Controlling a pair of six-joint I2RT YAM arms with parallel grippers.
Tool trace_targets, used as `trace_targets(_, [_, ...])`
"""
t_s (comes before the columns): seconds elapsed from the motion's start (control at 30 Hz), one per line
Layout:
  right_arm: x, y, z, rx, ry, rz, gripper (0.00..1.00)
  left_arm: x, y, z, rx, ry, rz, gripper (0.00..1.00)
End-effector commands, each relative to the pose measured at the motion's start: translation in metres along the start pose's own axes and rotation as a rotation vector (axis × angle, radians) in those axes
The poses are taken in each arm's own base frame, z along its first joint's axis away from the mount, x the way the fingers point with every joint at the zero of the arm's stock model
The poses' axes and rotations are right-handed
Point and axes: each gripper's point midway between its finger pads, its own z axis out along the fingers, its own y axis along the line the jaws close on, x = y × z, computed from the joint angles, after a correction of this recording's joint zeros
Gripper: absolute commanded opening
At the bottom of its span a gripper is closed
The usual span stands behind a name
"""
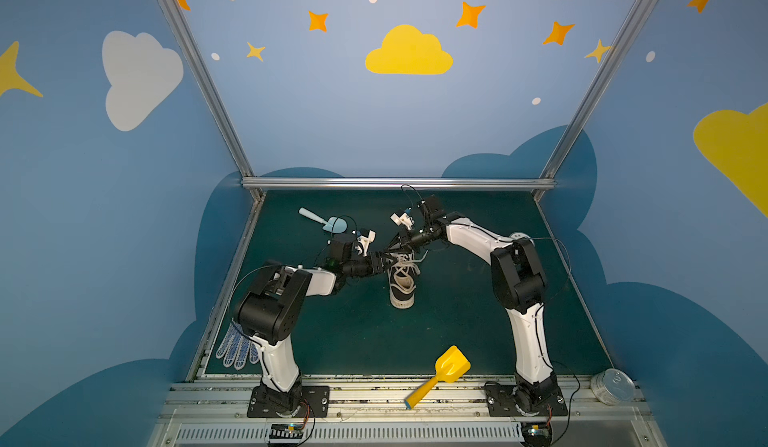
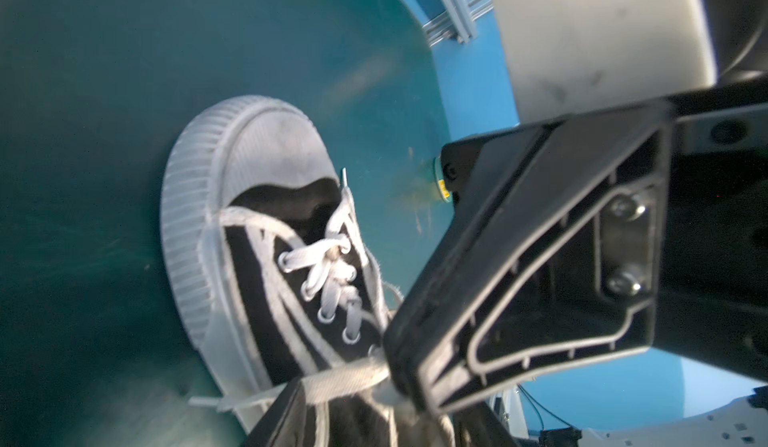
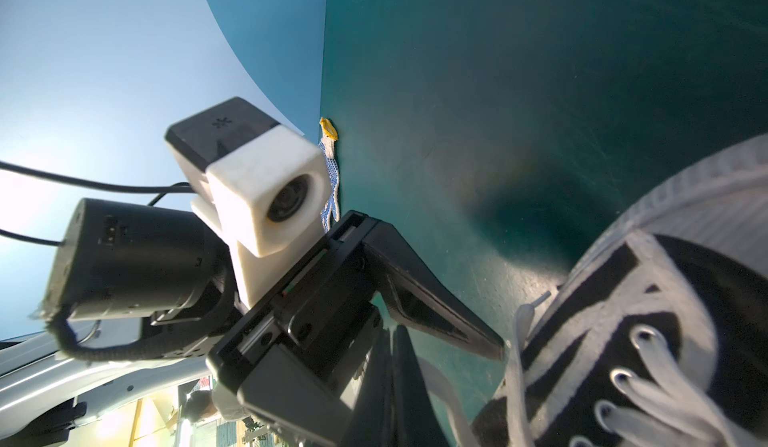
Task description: Tie the shoes
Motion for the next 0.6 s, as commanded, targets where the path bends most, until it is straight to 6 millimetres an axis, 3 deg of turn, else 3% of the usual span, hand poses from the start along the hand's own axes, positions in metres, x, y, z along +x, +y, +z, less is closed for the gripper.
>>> trace_targets(0.0, [-0.007,0.001,-0.001,-0.006,-0.015,-0.008,0.00,-0.010,-0.010,0.003,0.075,-0.058,0.013,0.56])
trace_targets(0.57, [-0.007,0.000,0.000,-0.024,-0.011,0.010,0.00,-0.010,-0.015,0.015,0.149,-0.121,0.040,0.53])
